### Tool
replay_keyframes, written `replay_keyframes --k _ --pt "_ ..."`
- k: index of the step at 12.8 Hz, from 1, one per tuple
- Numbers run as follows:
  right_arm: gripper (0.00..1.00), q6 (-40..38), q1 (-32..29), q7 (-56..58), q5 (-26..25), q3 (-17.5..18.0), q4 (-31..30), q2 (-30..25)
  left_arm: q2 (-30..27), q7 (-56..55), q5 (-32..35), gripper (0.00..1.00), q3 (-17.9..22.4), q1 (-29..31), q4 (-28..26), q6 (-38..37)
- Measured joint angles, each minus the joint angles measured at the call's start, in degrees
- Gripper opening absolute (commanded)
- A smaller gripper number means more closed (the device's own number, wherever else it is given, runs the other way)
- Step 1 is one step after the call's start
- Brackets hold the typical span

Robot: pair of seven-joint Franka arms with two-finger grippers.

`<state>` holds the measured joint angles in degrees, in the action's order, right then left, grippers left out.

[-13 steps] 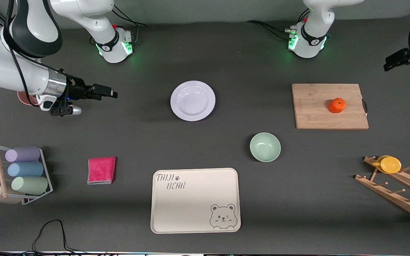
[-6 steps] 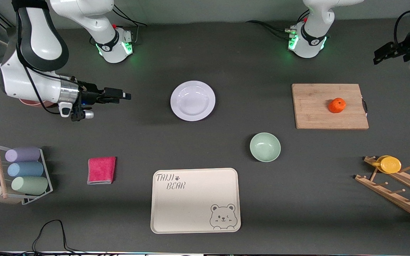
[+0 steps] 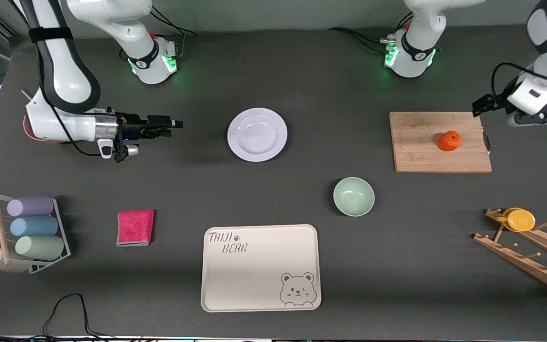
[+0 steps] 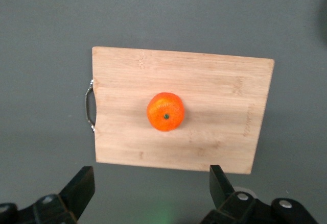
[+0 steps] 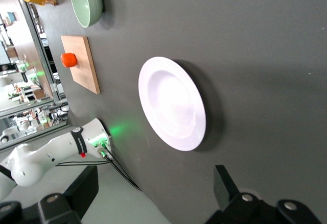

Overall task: Place orange and plate with both arms
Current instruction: 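Reach the left gripper toward the orange while the right gripper advances, then lower the left gripper and grasp the orange on the cutting board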

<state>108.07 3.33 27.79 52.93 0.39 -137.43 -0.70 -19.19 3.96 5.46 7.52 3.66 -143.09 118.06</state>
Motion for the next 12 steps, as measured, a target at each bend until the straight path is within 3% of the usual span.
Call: replay_keyframes --k 5,12 --pt "1.00 0.0 -0.1 8.7 5.6 -1.4 -0.5 7.7 9.8 2.7 0.0 1.00 2.5 1.2 -6.4 15.9" --pt "1.00 -0.2 -0.8 13.4 7.3 -1.5 -1.6 9.5 17.8 2.7 -1.0 1.00 2.2 1.0 -8.8 25.1"
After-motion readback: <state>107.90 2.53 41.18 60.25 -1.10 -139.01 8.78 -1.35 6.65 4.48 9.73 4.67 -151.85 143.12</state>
